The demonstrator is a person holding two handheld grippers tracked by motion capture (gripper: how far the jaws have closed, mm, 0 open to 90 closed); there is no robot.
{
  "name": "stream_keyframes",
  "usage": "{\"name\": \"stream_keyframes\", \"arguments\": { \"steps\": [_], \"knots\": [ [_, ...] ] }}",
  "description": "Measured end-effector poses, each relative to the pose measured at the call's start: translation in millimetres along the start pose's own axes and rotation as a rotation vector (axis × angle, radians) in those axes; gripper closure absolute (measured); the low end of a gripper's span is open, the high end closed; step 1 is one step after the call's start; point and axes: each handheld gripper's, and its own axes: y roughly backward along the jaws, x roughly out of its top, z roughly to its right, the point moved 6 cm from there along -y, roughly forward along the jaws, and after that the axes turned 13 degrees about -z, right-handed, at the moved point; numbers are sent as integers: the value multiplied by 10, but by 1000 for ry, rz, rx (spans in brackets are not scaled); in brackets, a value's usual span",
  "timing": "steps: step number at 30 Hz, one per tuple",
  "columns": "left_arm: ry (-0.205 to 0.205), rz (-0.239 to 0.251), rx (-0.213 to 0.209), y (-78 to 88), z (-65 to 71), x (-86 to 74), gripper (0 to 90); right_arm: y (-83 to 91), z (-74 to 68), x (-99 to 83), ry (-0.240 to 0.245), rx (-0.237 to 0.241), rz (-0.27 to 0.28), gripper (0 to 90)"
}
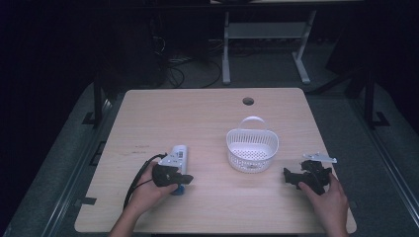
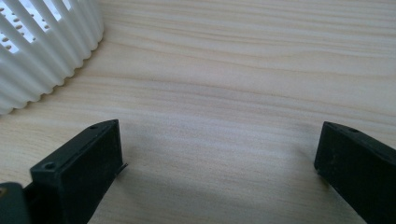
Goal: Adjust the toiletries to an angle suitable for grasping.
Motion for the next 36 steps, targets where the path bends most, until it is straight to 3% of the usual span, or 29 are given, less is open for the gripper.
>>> {"name": "stream_keyframes", "arguments": {
  "steps": [36],
  "knots": [
    [80,-21,71,241,-282,-319,900,0,0,0,0,0,0,4]
  ]
}}
